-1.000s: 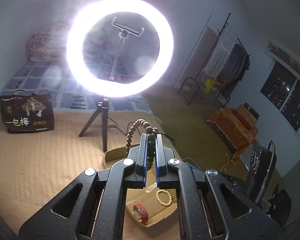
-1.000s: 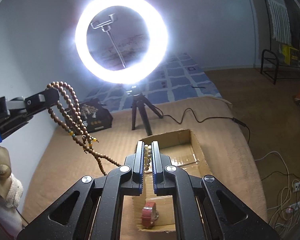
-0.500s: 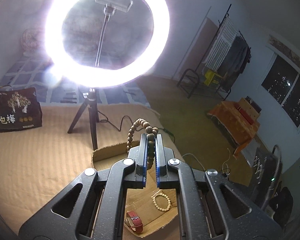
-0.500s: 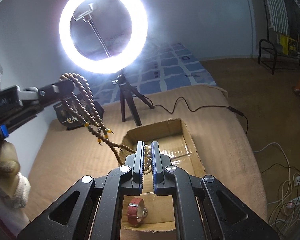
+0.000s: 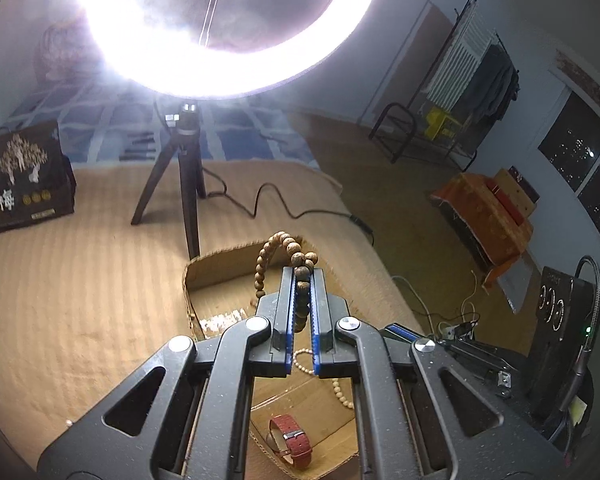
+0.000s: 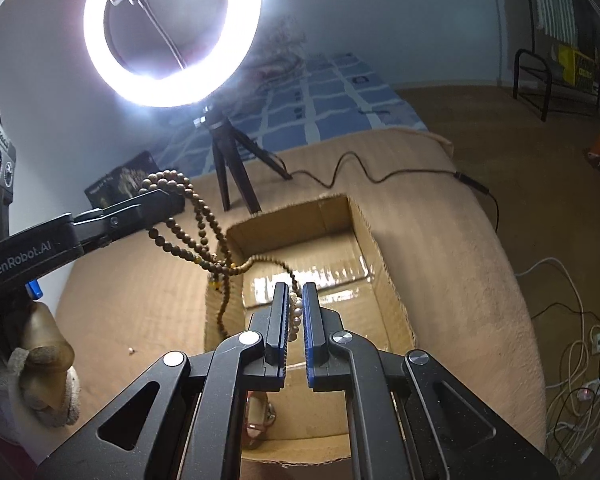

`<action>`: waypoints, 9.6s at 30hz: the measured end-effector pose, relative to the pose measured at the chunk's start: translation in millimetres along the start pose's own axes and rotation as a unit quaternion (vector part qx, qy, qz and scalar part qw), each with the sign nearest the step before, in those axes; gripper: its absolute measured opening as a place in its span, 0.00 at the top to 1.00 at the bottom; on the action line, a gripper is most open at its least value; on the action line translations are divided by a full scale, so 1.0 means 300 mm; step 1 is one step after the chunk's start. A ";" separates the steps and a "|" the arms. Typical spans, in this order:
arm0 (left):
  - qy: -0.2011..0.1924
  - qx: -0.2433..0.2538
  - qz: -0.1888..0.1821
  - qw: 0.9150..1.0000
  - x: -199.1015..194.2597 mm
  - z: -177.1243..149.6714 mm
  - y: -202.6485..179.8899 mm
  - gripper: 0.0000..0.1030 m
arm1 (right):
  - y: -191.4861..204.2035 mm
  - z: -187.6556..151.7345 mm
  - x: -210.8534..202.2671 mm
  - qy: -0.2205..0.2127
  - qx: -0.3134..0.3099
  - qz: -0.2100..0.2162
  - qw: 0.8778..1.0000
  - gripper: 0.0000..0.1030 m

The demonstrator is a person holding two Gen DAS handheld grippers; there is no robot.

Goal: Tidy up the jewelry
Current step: 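Lift the brown beads and pearl strand and carry both over the cardboard box, then lower the strands into the box and open both tools, then move the left tool over the jade pendant while the right tool moves over the blue bangle, then close the left tool on the jade pendant while the right tool grasps the blue bangle, then lift the jade pendant and blue bangle and carry both over the box, then lower the pendant and bangle into the box and open both tools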

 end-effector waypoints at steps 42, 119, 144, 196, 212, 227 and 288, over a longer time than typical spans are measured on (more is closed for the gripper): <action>0.088 0.001 0.057 0.995 0.195 -0.190 0.124 0.60 | -0.054 -0.119 0.148 0.094 0.006 -0.048 0.994 0.50; 0.135 -0.083 0.099 0.982 -0.306 -0.801 0.493 0.60 | 0.581 -0.411 0.270 0.201 -0.077 0.046 0.975 0.23; 0.120 -0.065 0.142 0.980 -0.212 -0.806 0.527 0.70 | 0.627 -0.451 0.394 0.221 -0.096 0.031 0.970 0.19; 0.102 -0.063 0.132 0.984 -0.311 -0.789 0.568 0.83 | 0.613 -0.411 0.275 0.188 -0.141 0.032 0.971 0.31; 0.034 -0.089 0.096 0.991 -0.449 -0.622 0.518 0.83 | 0.618 -0.267 0.110 0.122 -0.149 0.034 0.981 0.31; 0.003 -0.049 0.066 0.997 -0.413 -0.446 0.343 0.83 | 0.415 -0.141 -0.005 0.070 -0.117 0.000 0.991 0.31; 0.039 -0.023 0.018 0.999 0.034 -0.302 0.076 0.63 | -0.049 0.007 0.153 0.075 -0.004 -0.073 0.995 0.22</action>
Point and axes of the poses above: each gripper's, at about its wrist camera, not at the fingertips, and x roughly the way its jaws point, y to its left, z to its top, the point moved 5 cm from there along x, roughly the way its jaws point, and after that the axes turned 5 degrees about -x, right-handed, at the moved point
